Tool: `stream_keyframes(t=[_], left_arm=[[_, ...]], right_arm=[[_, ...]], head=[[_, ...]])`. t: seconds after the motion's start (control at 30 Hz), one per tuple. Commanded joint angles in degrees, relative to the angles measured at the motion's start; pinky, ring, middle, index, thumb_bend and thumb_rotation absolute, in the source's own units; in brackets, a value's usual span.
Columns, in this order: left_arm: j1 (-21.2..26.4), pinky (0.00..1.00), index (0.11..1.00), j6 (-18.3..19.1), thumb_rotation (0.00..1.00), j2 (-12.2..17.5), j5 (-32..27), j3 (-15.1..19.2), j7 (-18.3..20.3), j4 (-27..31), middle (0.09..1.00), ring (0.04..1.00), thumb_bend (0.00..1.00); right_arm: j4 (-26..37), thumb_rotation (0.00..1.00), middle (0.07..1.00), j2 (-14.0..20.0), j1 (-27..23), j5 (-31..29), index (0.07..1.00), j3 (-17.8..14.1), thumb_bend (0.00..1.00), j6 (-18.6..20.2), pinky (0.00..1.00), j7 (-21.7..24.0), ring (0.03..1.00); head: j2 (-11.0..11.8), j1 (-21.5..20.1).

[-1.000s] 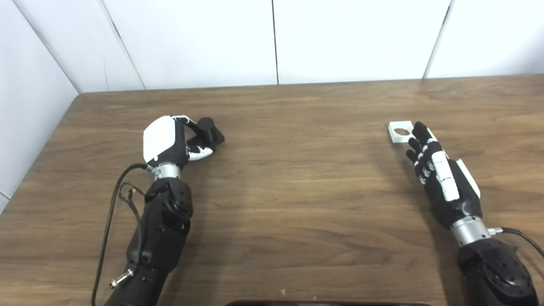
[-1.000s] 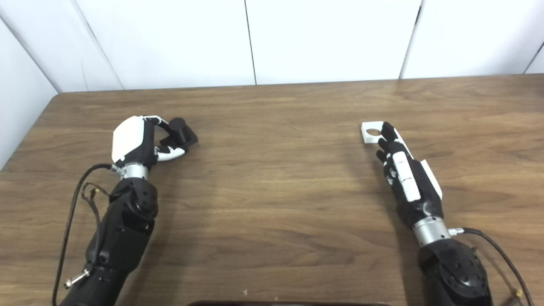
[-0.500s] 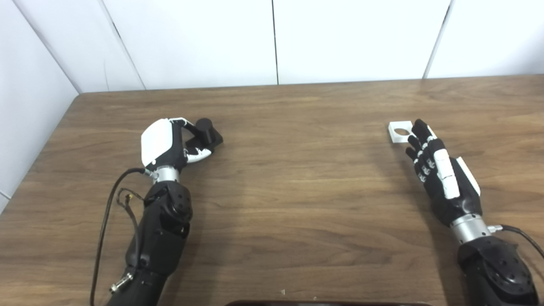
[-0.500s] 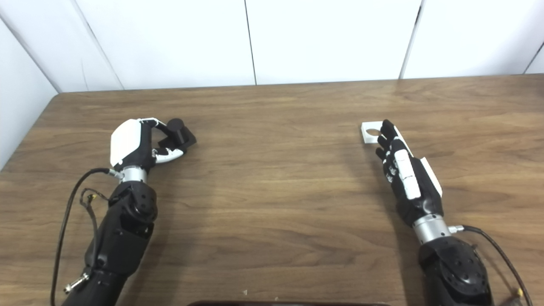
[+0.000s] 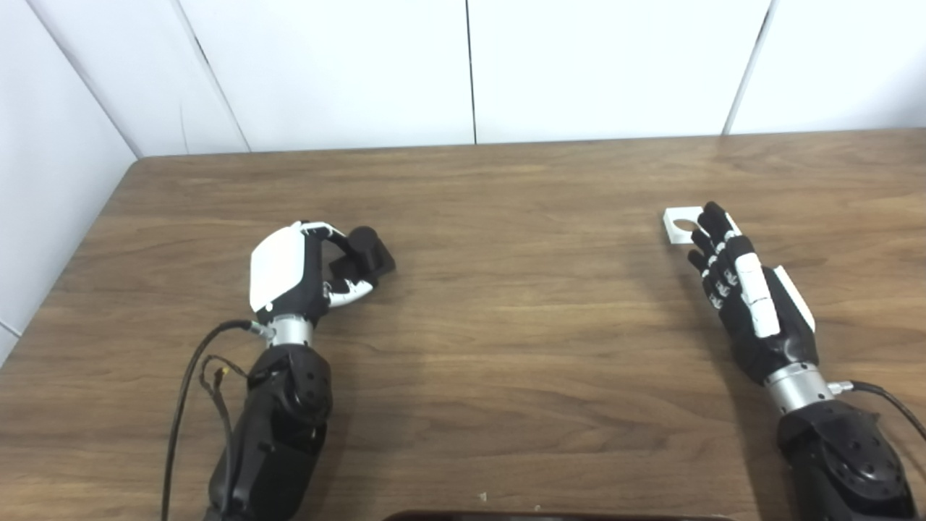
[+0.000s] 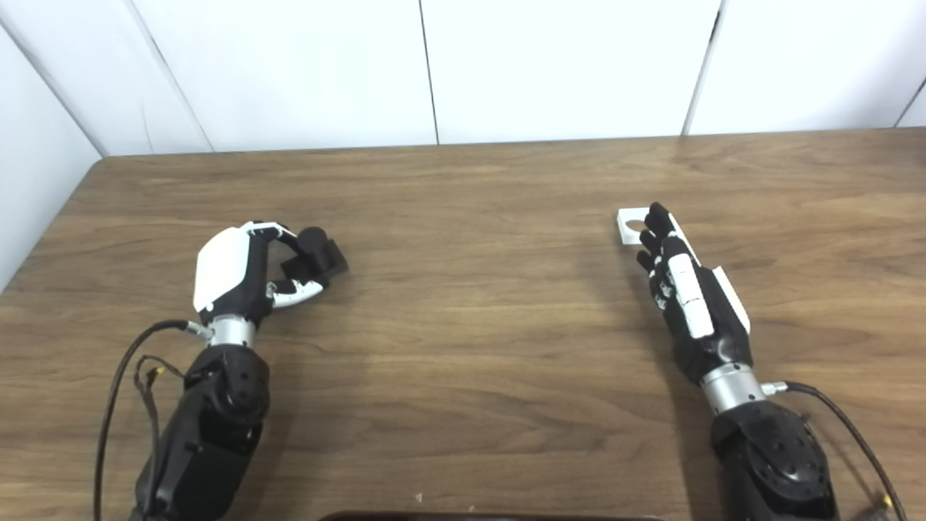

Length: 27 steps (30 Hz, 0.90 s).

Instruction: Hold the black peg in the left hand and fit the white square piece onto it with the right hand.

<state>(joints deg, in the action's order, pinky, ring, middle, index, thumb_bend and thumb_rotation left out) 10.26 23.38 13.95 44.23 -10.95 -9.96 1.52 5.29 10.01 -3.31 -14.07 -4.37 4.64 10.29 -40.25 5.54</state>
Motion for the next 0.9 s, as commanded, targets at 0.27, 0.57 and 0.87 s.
stream_keyframes(t=[0.27, 0.57, 0.87], left_arm=[[-2.2, 0.8, 0.483, 0.3, 0.07, -1.9, 4.7, -4.3, 3.8, 8.3, 0.796, 0.903, 0.52], [-6.6, 0.8, 0.484, -1.0, 0.07, -4.6, 9.2, -9.4, 7.7, 14.5, 0.804, 0.893, 0.52], [-10.9, 0.78, 0.484, -3.1, 0.08, -7.1, 12.4, -14.1, 9.7, 17.0, 0.8, 0.894, 0.52]], right_arm=[[2.0, 0.89, 1.0, -0.4, -1.5, 0.7, 0.991, 0.4, 0.57, -1.0, 1.0, -0.3, 1.0], [2.0, 0.88, 1.0, -1.1, -1.1, 1.5, 0.989, 1.0, 0.56, -0.7, 1.0, -0.9, 1.0], [2.5, 0.87, 1.0, -1.4, -0.9, 1.8, 0.986, 0.8, 0.58, -0.4, 1.0, -1.3, 1.0]], head=[[-0.6, 0.1], [-0.7, -0.9], [-1.0, -1.9]])
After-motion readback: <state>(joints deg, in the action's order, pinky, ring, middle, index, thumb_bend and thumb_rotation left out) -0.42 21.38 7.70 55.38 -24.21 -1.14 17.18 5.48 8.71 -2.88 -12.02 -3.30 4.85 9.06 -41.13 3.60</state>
